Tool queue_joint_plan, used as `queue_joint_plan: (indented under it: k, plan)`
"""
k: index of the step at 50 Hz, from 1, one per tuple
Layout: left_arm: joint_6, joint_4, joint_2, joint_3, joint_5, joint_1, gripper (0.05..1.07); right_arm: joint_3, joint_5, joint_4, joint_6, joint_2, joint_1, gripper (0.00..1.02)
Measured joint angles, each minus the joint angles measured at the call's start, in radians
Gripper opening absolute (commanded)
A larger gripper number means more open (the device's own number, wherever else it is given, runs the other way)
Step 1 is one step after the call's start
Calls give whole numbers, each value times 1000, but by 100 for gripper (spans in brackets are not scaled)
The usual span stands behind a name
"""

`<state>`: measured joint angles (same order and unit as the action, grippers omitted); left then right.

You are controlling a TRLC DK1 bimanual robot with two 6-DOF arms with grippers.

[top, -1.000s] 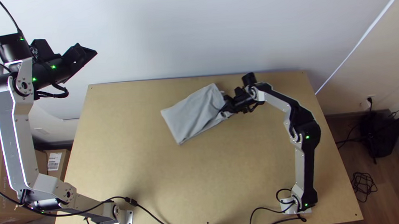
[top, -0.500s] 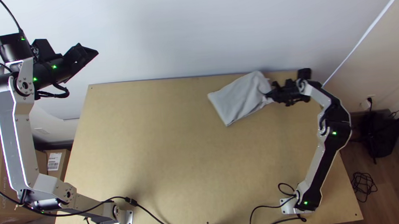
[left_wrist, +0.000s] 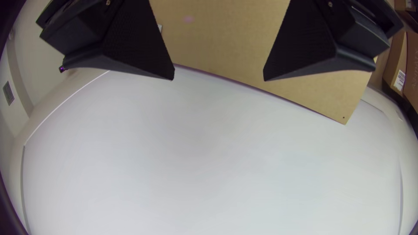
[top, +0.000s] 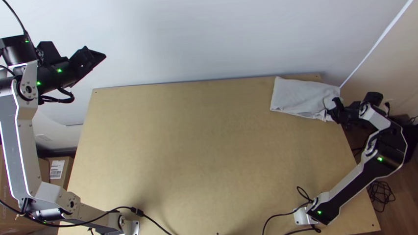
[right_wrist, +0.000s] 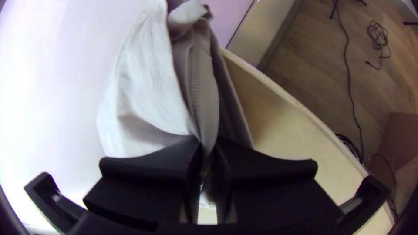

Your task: Fold the t-shirt

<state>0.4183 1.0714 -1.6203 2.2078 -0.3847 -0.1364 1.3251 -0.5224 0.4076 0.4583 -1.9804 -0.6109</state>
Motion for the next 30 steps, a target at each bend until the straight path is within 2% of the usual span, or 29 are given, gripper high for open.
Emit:
queue_joint_plan:
  k: [15,16,17,21,22,27,30]
  plan:
    - [0,1,5,-14,0,0,103,-212,26,0,-22,247,30,3]
    - [0,1,6,-13,-1,0,103,-214,28,0,-22,252,36,8]
    - [0,1,7,-14,-2,0,103,-215,31,1,-23,258,42,18]
    - [0,1,14,-14,-5,0,103,-217,42,1,-26,267,54,83]
    - [0,1,16,-14,-5,0,103,-217,45,2,-26,268,54,91]
    - [0,2,28,-17,-6,0,103,-217,92,35,-55,268,32,98]
    - [0,4,38,-23,-8,0,103,-216,125,62,-77,268,0,98]
